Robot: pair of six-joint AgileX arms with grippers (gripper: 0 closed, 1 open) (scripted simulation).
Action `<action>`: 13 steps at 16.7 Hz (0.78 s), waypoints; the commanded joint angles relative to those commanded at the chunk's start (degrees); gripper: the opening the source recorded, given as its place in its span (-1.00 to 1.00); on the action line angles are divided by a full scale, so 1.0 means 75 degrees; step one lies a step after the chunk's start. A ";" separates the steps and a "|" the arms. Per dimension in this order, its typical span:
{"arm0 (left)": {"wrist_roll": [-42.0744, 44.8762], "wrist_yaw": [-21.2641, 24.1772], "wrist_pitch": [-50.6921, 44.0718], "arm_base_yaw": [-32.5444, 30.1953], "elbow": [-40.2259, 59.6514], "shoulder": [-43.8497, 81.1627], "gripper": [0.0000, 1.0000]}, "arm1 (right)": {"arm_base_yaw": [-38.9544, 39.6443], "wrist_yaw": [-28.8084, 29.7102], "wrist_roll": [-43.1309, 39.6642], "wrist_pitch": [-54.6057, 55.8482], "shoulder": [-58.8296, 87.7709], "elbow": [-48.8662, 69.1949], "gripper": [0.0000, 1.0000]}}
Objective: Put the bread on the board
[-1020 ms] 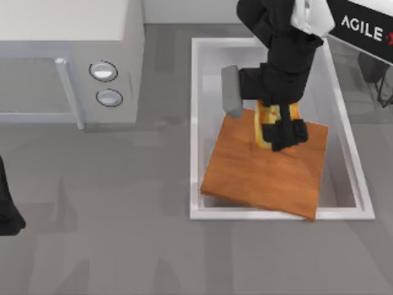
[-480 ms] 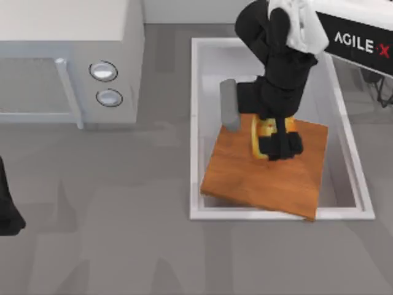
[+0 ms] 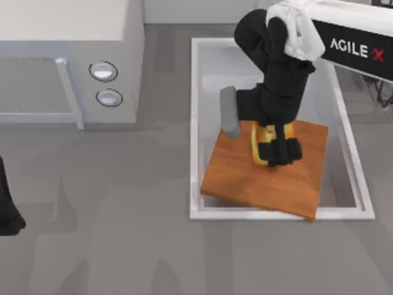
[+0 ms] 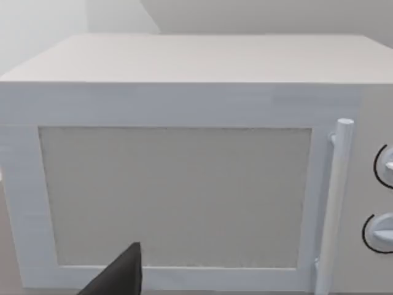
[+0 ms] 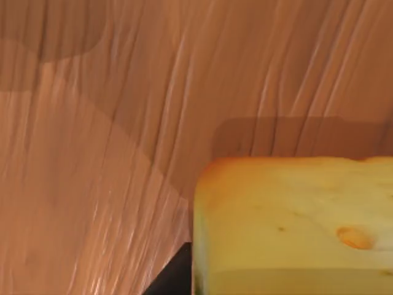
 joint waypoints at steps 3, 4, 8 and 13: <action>0.0000 0.0000 0.0000 0.0000 0.0000 0.0000 1.00 | 0.0000 0.0000 0.0000 0.0000 0.0000 0.0000 -0.25; 0.0000 0.0000 0.0000 0.0000 0.0000 0.0000 1.00 | 0.0000 0.0000 0.0000 0.0000 0.0000 0.0000 -0.10; 0.0000 0.0000 0.0000 0.0000 0.0000 0.0000 1.00 | 0.0000 0.0000 0.0000 0.0000 0.0000 0.0000 0.51; 0.0000 0.0000 0.0000 0.0000 0.0000 0.0000 1.00 | 0.0000 0.0000 0.0000 0.0000 0.0000 0.0000 1.00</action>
